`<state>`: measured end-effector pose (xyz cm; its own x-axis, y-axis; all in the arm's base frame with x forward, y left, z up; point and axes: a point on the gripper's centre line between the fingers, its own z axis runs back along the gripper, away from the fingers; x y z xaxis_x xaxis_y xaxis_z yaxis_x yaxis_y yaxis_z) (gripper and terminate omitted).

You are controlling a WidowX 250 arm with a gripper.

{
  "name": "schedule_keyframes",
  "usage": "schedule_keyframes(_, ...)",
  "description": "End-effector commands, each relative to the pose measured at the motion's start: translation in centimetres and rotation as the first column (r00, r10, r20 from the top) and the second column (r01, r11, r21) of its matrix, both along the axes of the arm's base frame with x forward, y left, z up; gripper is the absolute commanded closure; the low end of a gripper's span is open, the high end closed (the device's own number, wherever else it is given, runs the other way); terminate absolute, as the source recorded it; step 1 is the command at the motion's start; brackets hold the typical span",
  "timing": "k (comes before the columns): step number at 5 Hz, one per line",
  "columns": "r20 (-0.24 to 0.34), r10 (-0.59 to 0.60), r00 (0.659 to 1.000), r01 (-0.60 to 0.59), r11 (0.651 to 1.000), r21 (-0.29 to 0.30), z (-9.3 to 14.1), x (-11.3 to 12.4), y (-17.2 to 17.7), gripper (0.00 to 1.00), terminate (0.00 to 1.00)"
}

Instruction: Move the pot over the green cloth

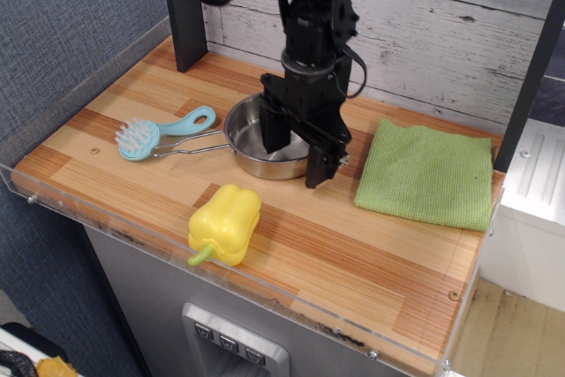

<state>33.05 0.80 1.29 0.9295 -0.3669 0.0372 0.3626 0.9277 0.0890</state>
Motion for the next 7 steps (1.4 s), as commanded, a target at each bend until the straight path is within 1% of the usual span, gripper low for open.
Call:
schedule_keyframes(1,0.062,0.017,0.998,-0.016,1.0,-0.021,0.9,0.8,0.2,1.0,0.0)
schedule_keyframes(2,0.078,0.023,0.997,-0.021,1.0,-0.021,1.9,0.7,0.8,1.0,0.0)
schedule_keyframes(3,0.092,0.033,0.995,-0.032,0.999,-0.005,3.0,0.3,1.7,1.0,0.0)
schedule_keyframes(4,0.093,0.024,0.995,-0.025,1.0,0.014,3.9,-0.3,3.2,1.0,0.0)
schedule_keyframes(5,0.096,0.019,0.995,-0.019,1.0,0.005,5.2,-0.7,4.4,1.0,0.0)
schedule_keyframes(6,0.133,0.016,0.991,-0.012,0.999,-0.032,6.9,-0.7,4.9,1.0,0.0)
schedule_keyframes(7,0.159,-0.007,0.987,0.023,0.995,-0.099,8.5,-0.1,3.0,1.0,0.0)
